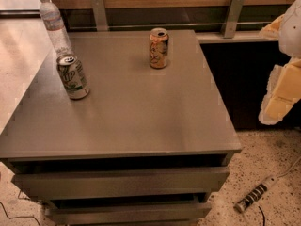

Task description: Pick orange can

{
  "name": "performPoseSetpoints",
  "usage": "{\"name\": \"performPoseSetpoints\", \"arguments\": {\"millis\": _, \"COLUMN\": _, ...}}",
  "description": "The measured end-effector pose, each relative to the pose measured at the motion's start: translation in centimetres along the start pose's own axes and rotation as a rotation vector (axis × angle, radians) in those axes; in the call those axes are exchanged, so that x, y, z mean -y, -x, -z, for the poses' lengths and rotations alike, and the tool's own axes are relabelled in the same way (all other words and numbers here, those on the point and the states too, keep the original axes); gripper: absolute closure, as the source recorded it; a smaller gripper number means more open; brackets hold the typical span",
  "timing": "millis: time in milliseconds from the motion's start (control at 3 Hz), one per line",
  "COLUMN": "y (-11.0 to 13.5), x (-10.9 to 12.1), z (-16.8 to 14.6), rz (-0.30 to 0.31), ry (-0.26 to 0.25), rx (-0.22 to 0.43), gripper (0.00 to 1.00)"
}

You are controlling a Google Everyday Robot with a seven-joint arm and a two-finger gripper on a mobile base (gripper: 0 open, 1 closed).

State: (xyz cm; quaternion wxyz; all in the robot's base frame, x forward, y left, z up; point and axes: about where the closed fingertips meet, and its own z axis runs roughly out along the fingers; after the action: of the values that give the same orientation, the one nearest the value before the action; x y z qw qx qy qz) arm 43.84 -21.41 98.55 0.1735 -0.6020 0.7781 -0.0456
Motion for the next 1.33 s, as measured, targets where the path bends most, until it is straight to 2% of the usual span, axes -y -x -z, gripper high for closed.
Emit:
{"name": "performPoseSetpoints", "arguments": {"millis": 333, "y": 0.0, "x": 0.0, "z": 0.0, "rz": 0.000, "ry": 0.000, "rx": 0.000, "gripper": 0.00}}
{"name": "performPoseSetpoints", "arguments": {"millis": 667, "y": 0.5, "x": 1.4, "z": -0.7, "rz": -0.061, "ry": -0.041, "rx": 0.076, "gripper": 0.00}}
{"name": "performPoseSetpoints", "arguments": {"millis": 1000, "y": 1.6, "x": 3.1, "z": -1.9, "rz": -0.141, "ry": -0.092, "rx": 0.223, "gripper": 0.00}}
{"name": "performPoseSetpoints", "arguments": {"millis": 1333, "y": 3.9, "x": 6.0, "z": -3.4, "rz": -0.231, "ry": -0.162, "rx": 0.473, "gripper": 0.00}}
